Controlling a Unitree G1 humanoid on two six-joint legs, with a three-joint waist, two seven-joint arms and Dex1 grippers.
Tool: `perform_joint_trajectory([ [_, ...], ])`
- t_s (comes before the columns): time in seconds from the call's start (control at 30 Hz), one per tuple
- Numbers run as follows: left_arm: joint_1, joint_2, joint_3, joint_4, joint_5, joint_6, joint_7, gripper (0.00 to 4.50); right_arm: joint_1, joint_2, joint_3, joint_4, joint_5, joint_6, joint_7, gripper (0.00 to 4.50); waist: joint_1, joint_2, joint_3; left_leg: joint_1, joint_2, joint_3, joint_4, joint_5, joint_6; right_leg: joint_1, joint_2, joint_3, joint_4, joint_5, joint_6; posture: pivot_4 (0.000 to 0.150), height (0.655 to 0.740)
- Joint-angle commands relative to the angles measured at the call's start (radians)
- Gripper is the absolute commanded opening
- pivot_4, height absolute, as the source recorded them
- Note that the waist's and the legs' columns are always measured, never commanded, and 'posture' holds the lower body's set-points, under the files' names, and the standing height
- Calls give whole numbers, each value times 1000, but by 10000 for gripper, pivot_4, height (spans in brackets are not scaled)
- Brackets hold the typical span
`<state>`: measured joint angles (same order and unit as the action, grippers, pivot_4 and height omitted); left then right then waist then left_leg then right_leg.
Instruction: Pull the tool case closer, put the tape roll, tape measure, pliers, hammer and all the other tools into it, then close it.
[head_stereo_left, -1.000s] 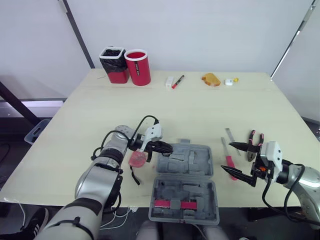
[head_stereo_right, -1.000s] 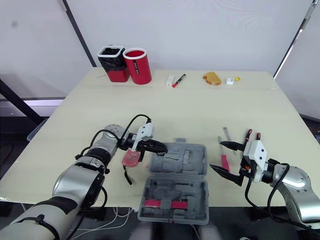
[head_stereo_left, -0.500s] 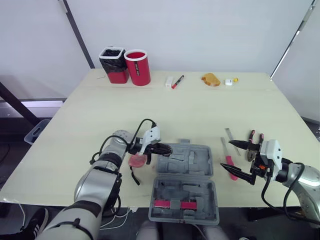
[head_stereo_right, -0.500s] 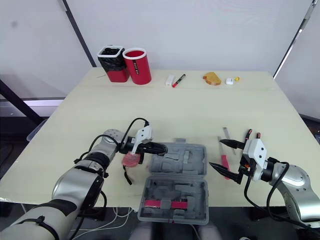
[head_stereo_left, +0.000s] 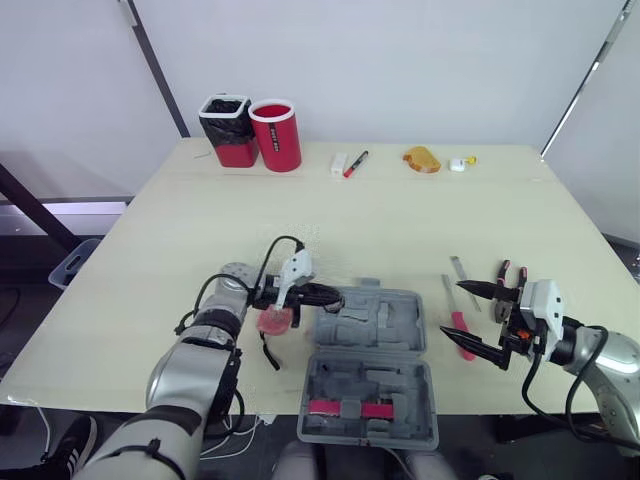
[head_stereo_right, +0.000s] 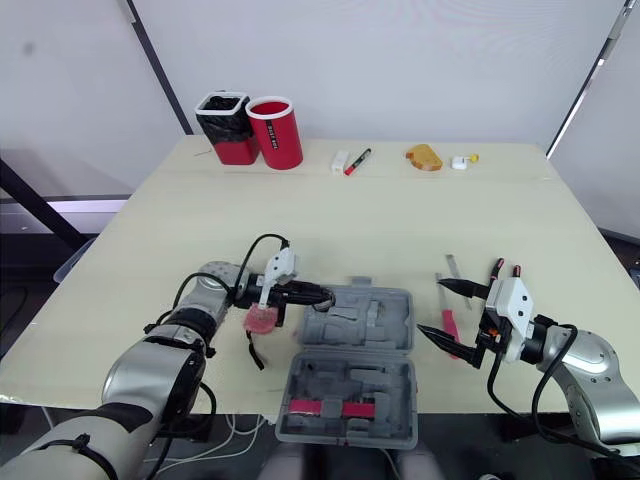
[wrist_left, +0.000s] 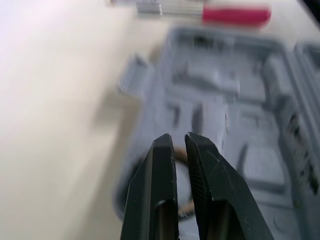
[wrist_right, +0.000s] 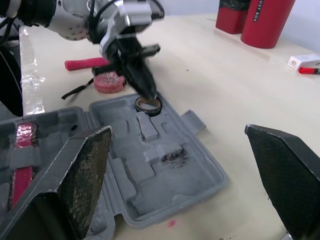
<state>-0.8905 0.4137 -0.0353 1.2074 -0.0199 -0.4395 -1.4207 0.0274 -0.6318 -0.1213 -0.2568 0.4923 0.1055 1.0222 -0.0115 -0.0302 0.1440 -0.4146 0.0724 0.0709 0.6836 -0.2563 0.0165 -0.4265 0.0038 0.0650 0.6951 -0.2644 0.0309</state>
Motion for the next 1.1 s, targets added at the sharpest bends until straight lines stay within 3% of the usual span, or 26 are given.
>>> perform_joint_trajectory([
  [0.03, 28, 38, 76, -93, -90, 42, -10, 4953, 27, -1, -62, -11, 36, -8, -7, 45000, 0, 0, 0, 0, 0, 0, 0, 0, 0, 0, 0, 0, 0, 0, 0, 1500, 7400],
  [0.37, 391, 230, 241, -514, -278, 301, 39, 4953, 180, 31, -201, 19, 17, -41, -109, 45000, -2, 1, 0, 1, 1, 1, -1, 0, 0, 0, -1, 0, 1, 0, 0, 1500, 7400],
  [0.5, 578, 298, 329, -627, -320, 358, 116, 16352, 271, 53, -275, 41, 28, -60, -129, 45000, 2, 1, 0, 1, 1, 2, -1, 0, 0, 0, -3, -1, 0, 0, 0, 1500, 7400],
  [0.53, 634, 321, 352, -649, -326, 367, 128, 22548, 297, 58, -300, 42, 34, -62, -134, 45000, 1, 1, 0, 0, 1, 1, -1, 0, 0, 0, -3, -1, 0, 0, 0, 1500, 7400],
  [0.6, 718, 352, 402, -684, -341, 380, 164, 28378, 341, 65, -344, 41, 46, -65, -141, 45000, 0, 1, 0, 1, 1, 2, -1, 0, 0, 0, -3, -1, 0, 0, 0, 1500, 7400],
  [0.73, 854, 372, 471, -756, -367, 402, 212, 44522, 412, 72, -394, 34, 58, -71, -133, 45000, 2, 1, 0, 1, 2, 2, -2, 0, 0, 0, -5, -2, 0, -1, -2, 1500, 7400],
  [0.87, 997, 381, 547, -787, -389, 406, 238, 44522, 472, 78, -441, 57, 54, -94, -124, 45000, -1, 2, -2, 2, 2, 3, -2, 0, 0, 0, -5, -1, 0, -2, -4, 1500, 7400],
  [1.1, 1073, 413, 605, -768, -409, 408, 237, 44522, 485, 76, -465, 77, 58, -105, -122, 45000, -1, 1, -2, 3, 2, 3, -3, 0, 0, 0, -6, -1, -1, -4, -1, 1500, 7400],
])
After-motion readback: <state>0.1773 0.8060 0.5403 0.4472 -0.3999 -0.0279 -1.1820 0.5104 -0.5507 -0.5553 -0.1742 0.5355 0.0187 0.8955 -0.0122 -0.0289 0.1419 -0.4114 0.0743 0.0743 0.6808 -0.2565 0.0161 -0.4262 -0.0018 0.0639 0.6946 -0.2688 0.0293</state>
